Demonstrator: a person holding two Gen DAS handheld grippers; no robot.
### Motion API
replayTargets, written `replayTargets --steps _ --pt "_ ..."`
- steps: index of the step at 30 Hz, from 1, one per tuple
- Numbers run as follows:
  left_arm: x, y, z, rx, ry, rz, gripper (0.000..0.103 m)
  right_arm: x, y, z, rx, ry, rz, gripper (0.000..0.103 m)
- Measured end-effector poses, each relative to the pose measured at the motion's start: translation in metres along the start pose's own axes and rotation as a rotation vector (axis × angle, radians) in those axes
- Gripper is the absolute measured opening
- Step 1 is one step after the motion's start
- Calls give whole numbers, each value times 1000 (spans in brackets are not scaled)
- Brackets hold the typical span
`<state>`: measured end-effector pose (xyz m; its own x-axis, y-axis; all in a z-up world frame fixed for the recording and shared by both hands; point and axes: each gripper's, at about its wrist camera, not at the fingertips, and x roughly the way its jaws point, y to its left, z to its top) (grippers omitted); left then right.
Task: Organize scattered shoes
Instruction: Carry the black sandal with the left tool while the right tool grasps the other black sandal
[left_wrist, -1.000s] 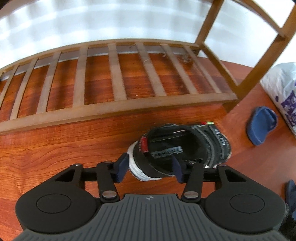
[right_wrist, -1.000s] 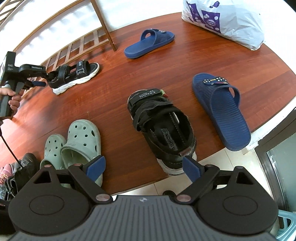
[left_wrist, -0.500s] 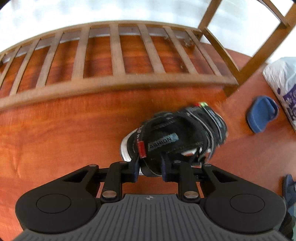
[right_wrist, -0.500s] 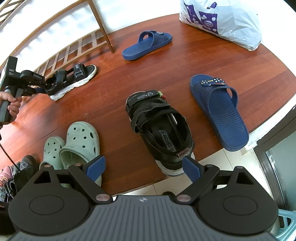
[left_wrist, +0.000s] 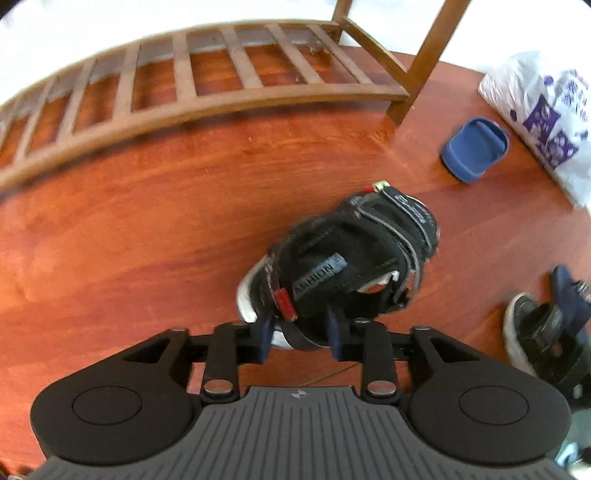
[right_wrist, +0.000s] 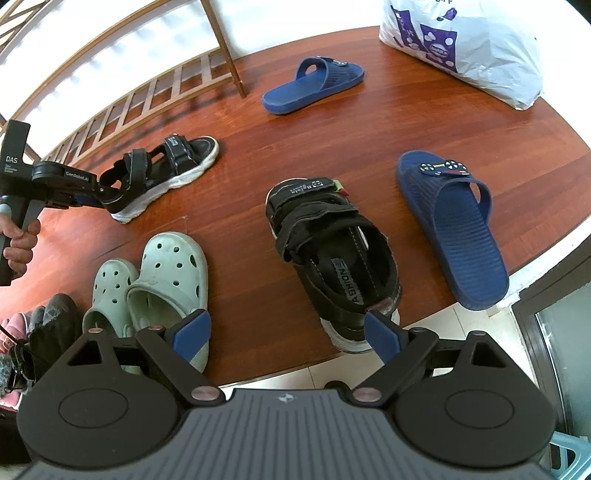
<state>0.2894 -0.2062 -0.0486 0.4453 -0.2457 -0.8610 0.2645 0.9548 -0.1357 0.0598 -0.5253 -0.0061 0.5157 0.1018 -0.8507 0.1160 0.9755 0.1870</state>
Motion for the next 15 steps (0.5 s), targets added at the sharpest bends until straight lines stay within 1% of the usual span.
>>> replayTargets --steps 1,2,3,4,6,10,11,14,15 --pt "-6 -4 0 44 -24 14 67 0 0 0 -1 0 0 94" --pt "-12 -7 1 86 -45 19 77 0 0 0 -1 0 0 94" --pt "-17 -10 2 125 -64 23 81 -1 -1 -1 -2 -1 1 94" --pt "-20 -12 3 155 -76 18 83 -1 -1 -1 -1 -1 1 94" --pt "-24 -17 4 232 -81 -6 91 -1 -3 -2 3 0 0 94" --pt "-20 -26 10 338 -69 -15 94 -1 -5 -4 12 -2 -1 94" --pt "-17 -29 13 380 -59 -21 95 -1 -6 -4 14 -3 -2 94" --pt "-12 -31 18 437 -40 -39 96 -3 -7 -6 20 -5 -6 94" --pt "-8 -33 20 477 -26 -53 96 -3 -8 -7 24 -6 -8 94"
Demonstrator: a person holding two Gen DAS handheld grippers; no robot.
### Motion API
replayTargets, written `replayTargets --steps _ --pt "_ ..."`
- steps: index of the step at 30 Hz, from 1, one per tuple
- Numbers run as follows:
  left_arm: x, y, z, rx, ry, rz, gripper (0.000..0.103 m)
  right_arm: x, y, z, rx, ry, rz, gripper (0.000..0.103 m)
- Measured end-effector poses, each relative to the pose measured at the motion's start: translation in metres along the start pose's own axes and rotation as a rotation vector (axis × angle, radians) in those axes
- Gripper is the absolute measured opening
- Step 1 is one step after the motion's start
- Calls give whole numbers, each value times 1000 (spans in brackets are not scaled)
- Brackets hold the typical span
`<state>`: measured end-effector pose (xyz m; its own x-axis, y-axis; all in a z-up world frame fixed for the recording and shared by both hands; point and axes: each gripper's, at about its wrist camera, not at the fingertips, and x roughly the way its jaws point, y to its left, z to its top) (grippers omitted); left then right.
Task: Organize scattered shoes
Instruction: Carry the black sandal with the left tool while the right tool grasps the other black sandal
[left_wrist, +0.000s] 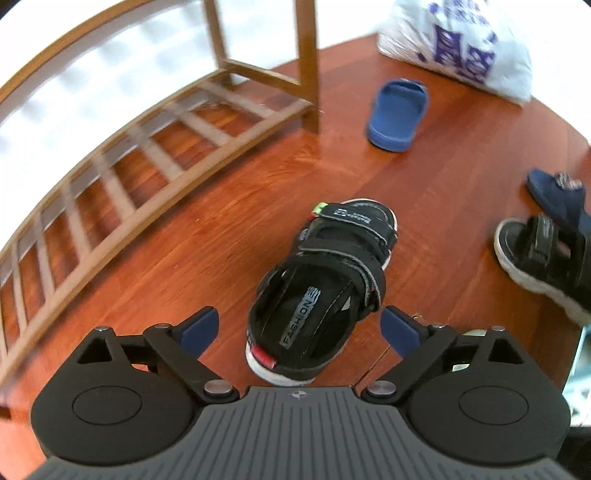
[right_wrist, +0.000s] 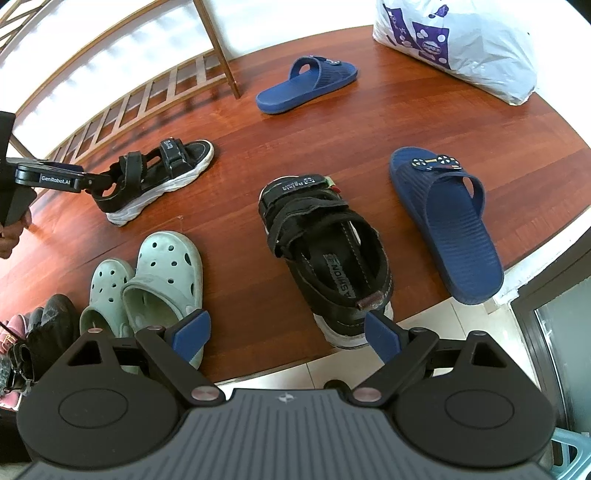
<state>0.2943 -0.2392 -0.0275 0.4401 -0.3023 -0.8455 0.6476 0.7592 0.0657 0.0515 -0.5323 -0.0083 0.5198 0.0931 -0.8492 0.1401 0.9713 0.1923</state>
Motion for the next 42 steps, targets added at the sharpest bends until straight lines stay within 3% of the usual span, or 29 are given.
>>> replayTargets --steps 9,19,22,26,31,34,39,42 --pt "36 -3 10 159 49 -86 96 -6 -8 -7 38 -9 -28 94" --pt "68 2 20 159 93 -120 94 -10 -12 -11 77 -18 -59 94" --pt "74 1 18 173 95 -114 90 -11 -13 -12 84 -23 -69 94" --pt "75 1 14 195 69 -76 77 -13 -16 -12 92 -27 -83 94" --pt "66 1 6 163 29 -65 71 -12 -16 -4 67 -38 -87 95" --pt "62 -1 2 133 18 -58 69 -8 -16 5 25 -46 -85 100" --pt "42 -2 -2 14 -11 -48 69 6 -14 29 -87 -48 -62 100" --pt "29 -5 -1 -24 -25 -1 69 19 -11 40 -157 -32 -37 100"
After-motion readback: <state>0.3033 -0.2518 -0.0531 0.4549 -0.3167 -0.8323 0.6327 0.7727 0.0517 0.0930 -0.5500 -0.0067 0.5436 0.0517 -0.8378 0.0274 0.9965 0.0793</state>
